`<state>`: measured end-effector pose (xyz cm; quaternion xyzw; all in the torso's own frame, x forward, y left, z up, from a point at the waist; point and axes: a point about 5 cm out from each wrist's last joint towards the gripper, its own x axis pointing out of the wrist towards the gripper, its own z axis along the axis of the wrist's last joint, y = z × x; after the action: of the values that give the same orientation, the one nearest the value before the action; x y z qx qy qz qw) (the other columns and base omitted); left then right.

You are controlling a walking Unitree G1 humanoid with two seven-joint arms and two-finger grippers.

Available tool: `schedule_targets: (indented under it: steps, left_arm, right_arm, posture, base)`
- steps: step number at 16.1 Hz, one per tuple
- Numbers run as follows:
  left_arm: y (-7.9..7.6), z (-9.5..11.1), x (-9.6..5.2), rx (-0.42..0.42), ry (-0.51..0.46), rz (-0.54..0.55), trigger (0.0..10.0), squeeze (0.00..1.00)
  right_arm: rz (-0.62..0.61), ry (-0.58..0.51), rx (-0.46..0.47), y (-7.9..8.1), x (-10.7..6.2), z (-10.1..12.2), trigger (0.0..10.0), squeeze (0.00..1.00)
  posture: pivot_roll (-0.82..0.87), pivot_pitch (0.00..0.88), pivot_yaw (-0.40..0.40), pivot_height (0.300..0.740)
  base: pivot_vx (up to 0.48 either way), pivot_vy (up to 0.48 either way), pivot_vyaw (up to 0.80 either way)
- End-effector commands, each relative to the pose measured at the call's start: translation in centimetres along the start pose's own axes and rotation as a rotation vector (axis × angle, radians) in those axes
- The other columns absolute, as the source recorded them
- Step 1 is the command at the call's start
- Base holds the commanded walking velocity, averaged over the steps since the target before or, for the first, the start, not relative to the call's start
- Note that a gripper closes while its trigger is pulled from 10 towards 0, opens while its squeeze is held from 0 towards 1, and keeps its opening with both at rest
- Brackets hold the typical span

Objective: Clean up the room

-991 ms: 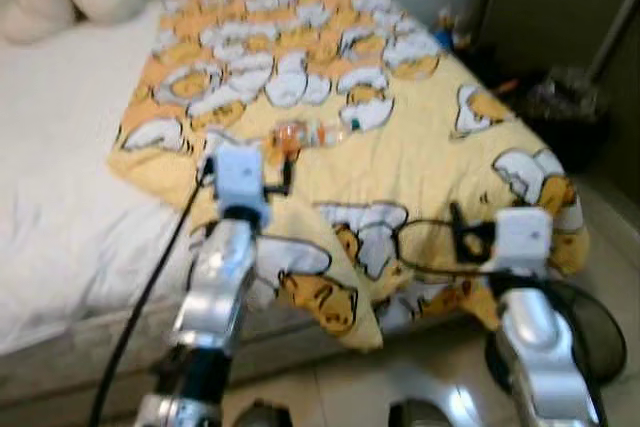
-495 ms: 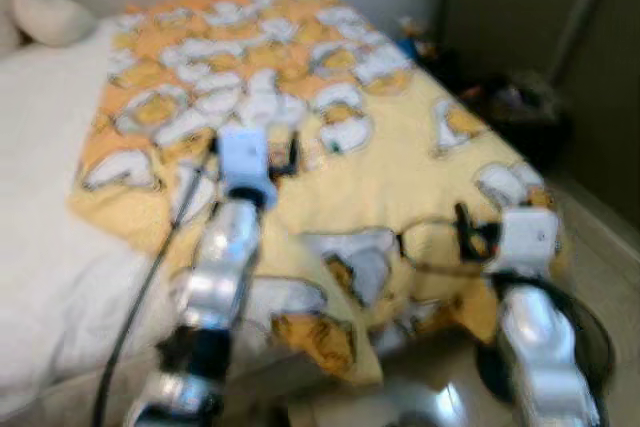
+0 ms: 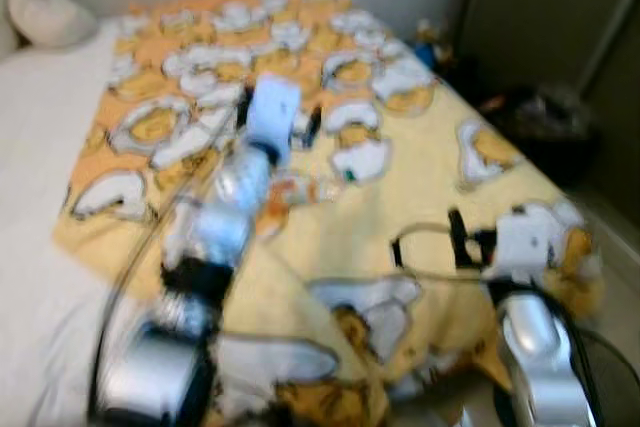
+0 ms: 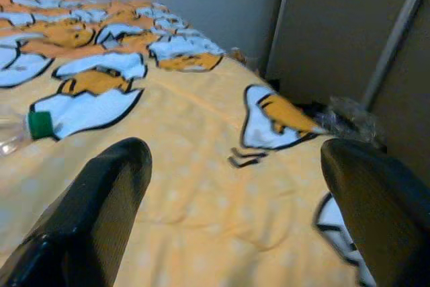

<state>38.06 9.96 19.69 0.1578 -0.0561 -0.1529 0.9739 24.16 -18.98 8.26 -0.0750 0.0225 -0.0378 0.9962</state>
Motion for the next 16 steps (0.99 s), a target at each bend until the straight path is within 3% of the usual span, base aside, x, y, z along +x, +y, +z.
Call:
schedule_targets:
  steps: [1,2,4,10,11,12,13,15,16]
  left_arm:
    - [-0.6,-1.8,0.9,0.087,0.143,-0.167,10.0,0.00]
    - [-1.8,-1.9,1.6,0.153,0.188,-0.252,10.0,0.00]
    - [-3.4,-1.2,2.6,0.213,0.213,-0.318,10.0,0.00]
    - [-3.1,-0.5,3.4,0.274,0.249,-0.321,10.0,0.00]
    - [-1.3,0.0,3.7,0.240,0.248,-0.208,10.0,0.00]
    - [-0.8,0.2,3.7,0.200,0.245,-0.178,10.0,0.00]
    - [0.6,0.0,3.6,0.121,0.229,-0.082,10.0,0.00]
    - [2.8,1.2,3.2,-0.185,0.014,0.020,10.0,0.00]
    - [3.3,1.5,2.4,-0.242,-0.114,0.027,10.0,0.00]
  right_arm:
    - [0.018,0.016,0.004,0.2,-0.7,-0.3,10.0,0.00]
    - [0.014,0.037,0.009,0.1,-1.3,-0.7,10.0,0.00]
    - [0.009,0.055,0.018,0.8,-2.9,-1.0,10.0,0.00]
    - [-0.009,0.106,0.011,1.3,-9.1,-0.6,10.0,0.00]
    - [-0.005,0.133,0.008,1.7,-10.7,-0.4,10.0,0.00]
    - [-0.007,0.139,0.009,1.8,-11.0,-0.4,10.0,0.00]
    - [-0.016,0.146,0.014,1.8,-11.4,-0.2,10.0,0.00]
    - [-0.038,0.093,0.026,1.5,-10.8,1.1,10.0,0.00]
    - [-0.044,0.071,0.027,1.2,-10.2,1.7,10.0,0.00]
  posture:
    - [-0.25,0.003,0.091,0.697]
    - [-0.26,0.020,0.096,0.697]
    - [-0.31,0.065,0.122,0.697]
    - [-0.40,0.216,0.161,0.697]
    - [-0.41,0.246,0.156,0.697]
    - [-0.41,0.249,0.156,0.697]
    - [-0.42,0.256,0.155,0.697]
    - [-0.40,0.245,0.156,0.697]
    - [-0.36,0.228,0.147,0.697]
  base:
    - [0.000,0.000,0.00]
    - [0.000,0.000,0.00]
    - [0.000,0.000,0.00]
    - [0.000,0.000,0.00]
    - [0.000,0.000,0.00]
    - [0.000,0.000,0.00]
    - [0.000,0.000,0.00]
    - [0.000,0.000,0.00]
    - [0.000,0.000,0.00]
